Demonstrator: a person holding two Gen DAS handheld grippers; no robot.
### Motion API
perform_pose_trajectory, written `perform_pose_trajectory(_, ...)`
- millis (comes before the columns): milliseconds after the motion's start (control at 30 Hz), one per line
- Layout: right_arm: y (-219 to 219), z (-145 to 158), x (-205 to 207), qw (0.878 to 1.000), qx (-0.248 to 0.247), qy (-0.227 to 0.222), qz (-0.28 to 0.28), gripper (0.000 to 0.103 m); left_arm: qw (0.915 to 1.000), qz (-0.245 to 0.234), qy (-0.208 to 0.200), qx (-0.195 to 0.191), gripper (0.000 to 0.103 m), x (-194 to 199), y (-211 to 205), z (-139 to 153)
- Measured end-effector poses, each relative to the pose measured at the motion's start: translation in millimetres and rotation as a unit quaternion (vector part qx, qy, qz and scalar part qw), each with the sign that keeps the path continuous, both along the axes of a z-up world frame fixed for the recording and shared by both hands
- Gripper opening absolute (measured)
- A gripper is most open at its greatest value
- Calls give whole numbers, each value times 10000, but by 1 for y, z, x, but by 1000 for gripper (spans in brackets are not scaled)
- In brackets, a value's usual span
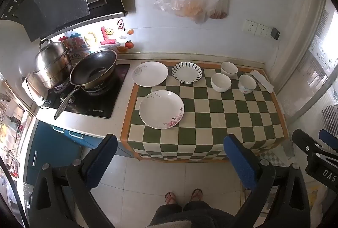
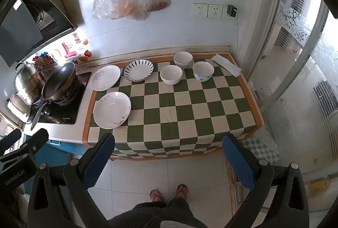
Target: Organize plates and bowls
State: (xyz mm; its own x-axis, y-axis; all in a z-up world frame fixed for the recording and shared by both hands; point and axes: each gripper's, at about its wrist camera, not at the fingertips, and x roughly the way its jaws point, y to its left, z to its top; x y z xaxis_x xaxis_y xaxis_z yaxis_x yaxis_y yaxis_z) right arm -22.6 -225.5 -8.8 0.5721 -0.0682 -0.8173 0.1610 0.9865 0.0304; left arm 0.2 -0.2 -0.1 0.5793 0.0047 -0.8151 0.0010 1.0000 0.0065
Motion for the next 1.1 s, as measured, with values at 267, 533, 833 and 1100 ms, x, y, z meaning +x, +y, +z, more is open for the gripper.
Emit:
perform_pose_trajectory(267, -1, 0, 0, 10000, -31, -24, -20, 103, 10000, -16, 14, -52, 103, 0, 0, 0)
perform_pose_trajectory(533, -2, 1, 1, 10000, -3, -26, -19, 103, 10000, -36, 10, -38, 103, 1, -1, -1)
perform_pose_trajectory(833, 3, 0, -1, 10000, -24, -51, 50, 103, 10000, -50, -16, 0, 103, 6, -6, 1)
perform_pose_trajectory(1100, 5, 0, 0, 10000, -31, -34, 73, 103, 10000, -50, -31, -5, 103, 6, -6, 1)
